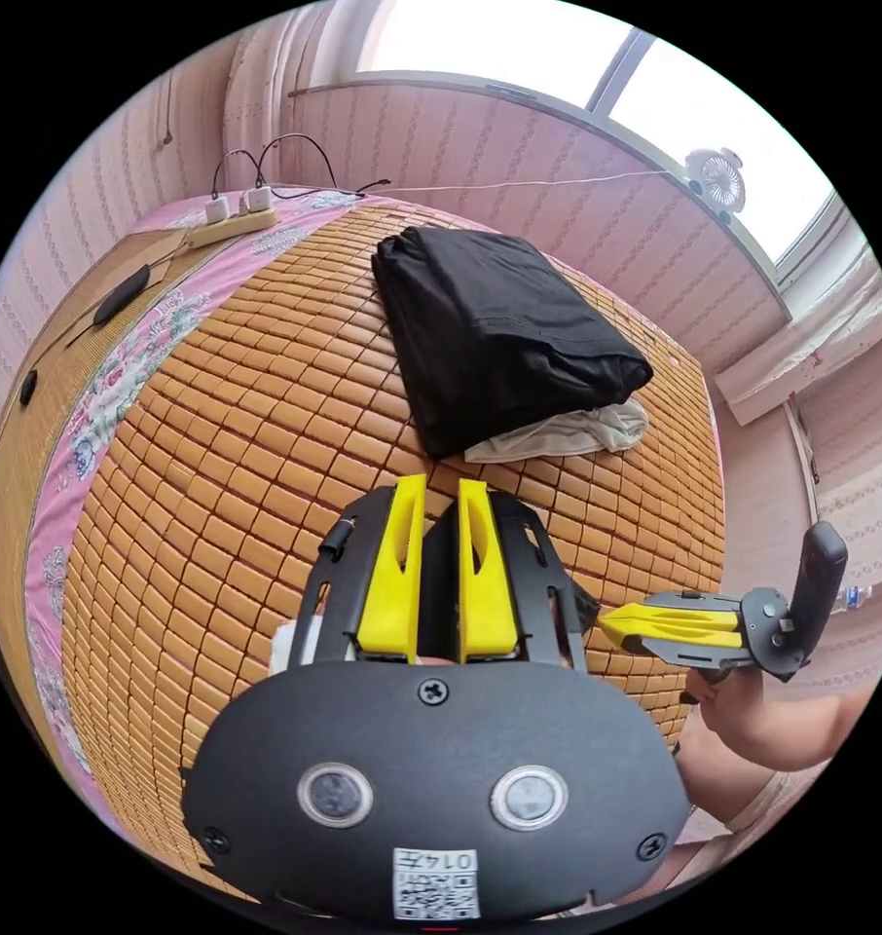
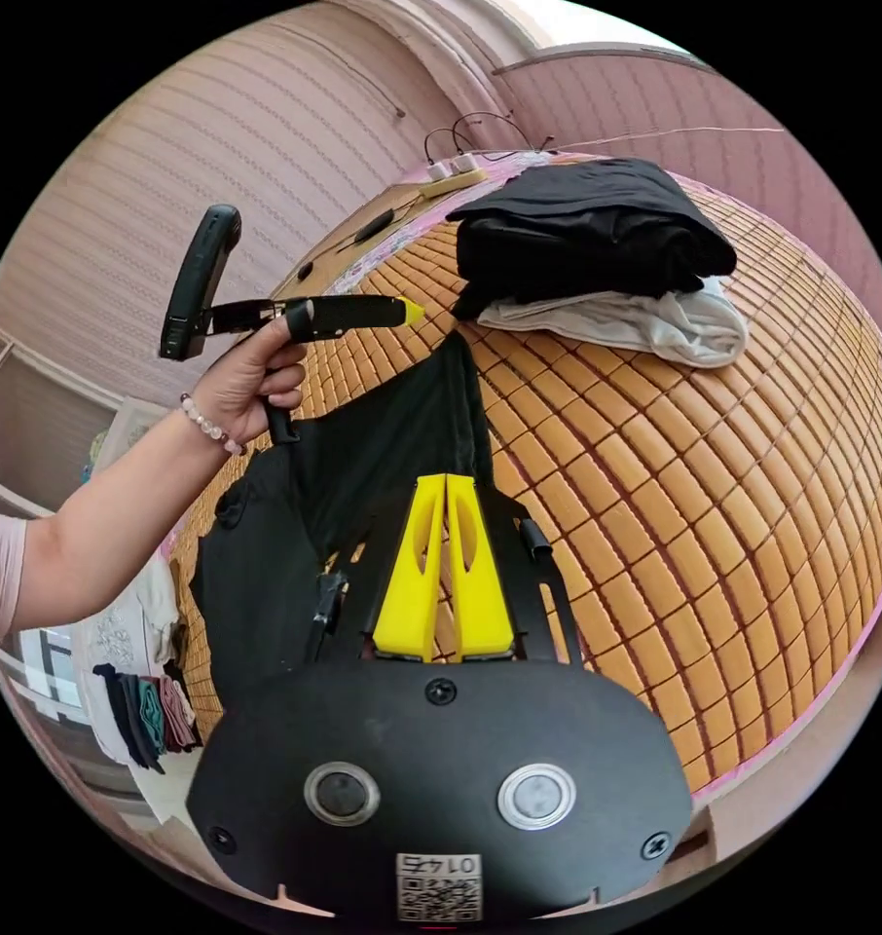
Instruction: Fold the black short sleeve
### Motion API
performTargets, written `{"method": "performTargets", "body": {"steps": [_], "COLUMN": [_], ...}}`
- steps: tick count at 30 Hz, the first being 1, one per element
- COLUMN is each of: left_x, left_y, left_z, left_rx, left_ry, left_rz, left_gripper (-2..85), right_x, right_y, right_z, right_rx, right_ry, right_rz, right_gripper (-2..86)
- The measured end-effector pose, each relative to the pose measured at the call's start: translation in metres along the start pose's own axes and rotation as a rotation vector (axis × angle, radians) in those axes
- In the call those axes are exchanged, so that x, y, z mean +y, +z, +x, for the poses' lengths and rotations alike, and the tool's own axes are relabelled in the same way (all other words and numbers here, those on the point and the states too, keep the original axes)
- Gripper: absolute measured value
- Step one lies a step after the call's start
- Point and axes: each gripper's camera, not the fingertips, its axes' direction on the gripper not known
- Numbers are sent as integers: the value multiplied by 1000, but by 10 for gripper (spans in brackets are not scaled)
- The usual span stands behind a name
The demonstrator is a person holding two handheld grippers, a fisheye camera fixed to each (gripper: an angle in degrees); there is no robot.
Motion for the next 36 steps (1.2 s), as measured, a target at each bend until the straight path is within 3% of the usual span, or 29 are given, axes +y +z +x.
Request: {"method": "performTargets", "body": {"steps": [3,7,18,21,26,32,36], "left_x": [11,26,-2,-15,-14,99,268], "left_y": [7,19,-29,-28,-83,-249,-336], "left_z": [9,8,-9,4,-10,-64,-107], "left_rx": [33,-10,113,35,67,78,-47], "left_ry": [20,2,-48,-10,-7,-215,-557], "left_rz": [-58,-108,-24,-58,-12,230,242], "left_gripper": [60,59,68,62,78,77,70], "right_x": [-5,2,27,33,42,63,80], "right_y": [30,39,86,102,127,146,172], "right_z": [-9,-3,9,11,17,7,-26], "right_rx": [147,154,128,127,111,124,129], "right_ry": [-45,-22,21,17,18,-77,-248], "right_rz": [-82,-77,-37,-36,-43,-51,-115], "right_gripper": [-2,-2,-2,-2,-2,-1,-1]}}
